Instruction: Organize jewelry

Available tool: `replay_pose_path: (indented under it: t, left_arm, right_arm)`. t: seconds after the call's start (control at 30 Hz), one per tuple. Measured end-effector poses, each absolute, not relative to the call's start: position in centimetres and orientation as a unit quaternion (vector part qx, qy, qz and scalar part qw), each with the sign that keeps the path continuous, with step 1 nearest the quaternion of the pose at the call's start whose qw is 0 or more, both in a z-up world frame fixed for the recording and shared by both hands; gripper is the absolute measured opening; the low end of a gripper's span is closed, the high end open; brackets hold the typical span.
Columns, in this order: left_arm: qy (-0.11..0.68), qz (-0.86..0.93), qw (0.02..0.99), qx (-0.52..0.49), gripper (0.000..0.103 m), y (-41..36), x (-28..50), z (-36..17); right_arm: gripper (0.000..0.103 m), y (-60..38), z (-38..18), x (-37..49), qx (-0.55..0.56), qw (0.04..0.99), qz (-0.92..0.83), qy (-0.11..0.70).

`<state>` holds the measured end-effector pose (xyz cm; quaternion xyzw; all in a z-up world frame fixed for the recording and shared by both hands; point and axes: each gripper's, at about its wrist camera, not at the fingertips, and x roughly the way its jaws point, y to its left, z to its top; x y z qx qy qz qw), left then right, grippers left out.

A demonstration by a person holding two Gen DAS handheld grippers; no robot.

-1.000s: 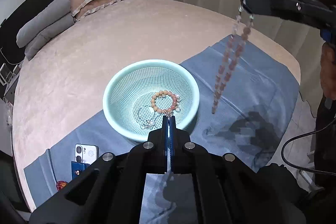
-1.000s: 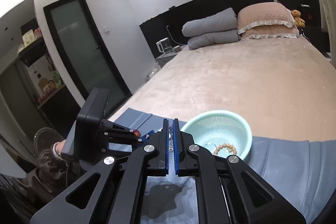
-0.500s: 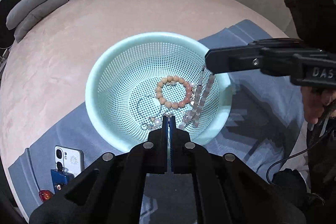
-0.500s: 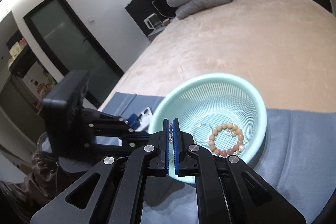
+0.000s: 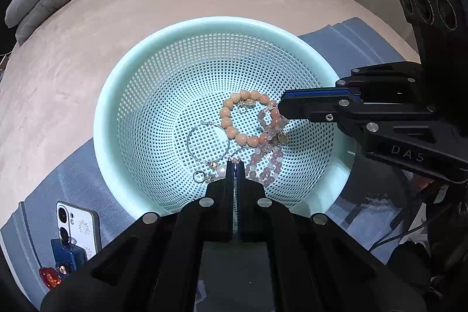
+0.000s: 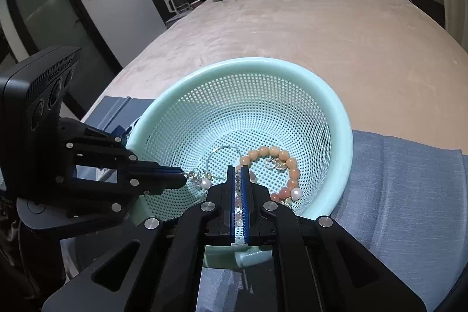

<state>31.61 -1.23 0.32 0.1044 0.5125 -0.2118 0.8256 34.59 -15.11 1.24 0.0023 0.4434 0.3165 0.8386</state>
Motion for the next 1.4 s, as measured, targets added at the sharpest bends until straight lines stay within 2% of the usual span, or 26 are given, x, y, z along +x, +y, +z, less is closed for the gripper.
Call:
replay_pose_path:
  t: [0.1,0.13,0.17,0.2,0.23,0.33,0.63,1.07,1.4]
  left_arm:
    - [0.505,-0.201,0.833,0.102,0.004,-0.9,31.4,0.7]
    - [0.496,-0.193,0.841,0.101,0.024,-0.5,31.2,1.2]
    - [0.483,-0.179,0.851,0.1,0.07,0.0,30.9,1.8]
    - [0.457,-0.153,0.871,0.098,0.09,0.8,30.4,2.8]
    - [0.417,-0.123,0.895,0.098,0.097,1.6,29.7,4.0]
    - [0.359,-0.063,0.925,0.105,0.097,4.0,28.6,6.3]
    - [0.354,-0.026,0.932,0.073,0.097,7.0,26.2,8.1]
    - [0.328,-0.039,0.941,0.066,0.097,4.8,18.1,10.0]
    - [0.318,-0.048,0.946,0.036,0.097,3.0,11.6,8.9]
  right_arm:
    - [0.007,-15.2,2.2,34.0,-0.032,0.877,0.265,0.4]
    - [0.013,-15.5,2.8,33.7,-0.04,0.893,0.241,0.379]
    - [0.026,-16.2,3.6,33.5,-0.031,0.907,0.225,0.354]
    - [0.085,-17.0,4.3,33.2,-0.015,0.921,0.207,0.331]
    - [0.096,-17.8,5.0,32.9,0.0,0.934,0.186,0.306]
    - [0.095,-19.8,6.1,33.2,0.018,0.945,0.148,0.29]
    - [0.095,-22.3,6.9,31.9,0.041,0.941,0.151,0.301]
    - [0.095,-23.2,10.2,24.8,0.024,0.946,0.14,0.29]
    - [0.095,-22.6,8.5,16.8,-0.007,0.945,0.137,0.296]
